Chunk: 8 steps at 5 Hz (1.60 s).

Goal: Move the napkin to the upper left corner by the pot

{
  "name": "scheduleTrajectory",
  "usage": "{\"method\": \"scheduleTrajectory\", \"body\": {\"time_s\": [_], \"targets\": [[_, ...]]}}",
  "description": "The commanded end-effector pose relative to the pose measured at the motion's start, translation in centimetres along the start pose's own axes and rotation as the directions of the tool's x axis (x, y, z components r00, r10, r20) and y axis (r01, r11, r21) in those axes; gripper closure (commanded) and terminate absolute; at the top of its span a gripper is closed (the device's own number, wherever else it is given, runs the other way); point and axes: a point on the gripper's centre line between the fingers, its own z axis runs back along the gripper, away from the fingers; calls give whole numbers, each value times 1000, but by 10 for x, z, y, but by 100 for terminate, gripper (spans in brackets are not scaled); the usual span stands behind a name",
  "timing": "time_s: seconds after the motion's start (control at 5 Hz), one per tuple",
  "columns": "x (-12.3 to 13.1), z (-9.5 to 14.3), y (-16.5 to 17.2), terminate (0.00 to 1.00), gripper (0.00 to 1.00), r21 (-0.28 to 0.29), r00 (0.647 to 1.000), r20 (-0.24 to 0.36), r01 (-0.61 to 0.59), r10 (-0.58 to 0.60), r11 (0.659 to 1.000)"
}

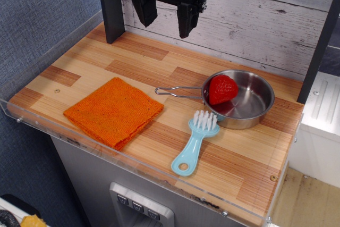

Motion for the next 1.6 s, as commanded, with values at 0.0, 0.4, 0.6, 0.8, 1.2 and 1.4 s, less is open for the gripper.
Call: {"method": "scheduleTrajectory", "body": {"time_s": [0.0,0.4,0.6,0.8,1.2,1.4], "targets": [[0,0,0,0,0,0,1000,0,0,0,1000],[-37,-11,8,0,0,19,999,-28,43,-42,999],[-51,-18,27,0,0,57,998,-35,53,-51,997],[-62,-22,48,0,0,84,997,-25,70,-68,994],[-77,-46,70,0,0,60,994,-61,97,-93,993],[-80,-53,70,0,0,56,991,-72,115,-111,992]]}}
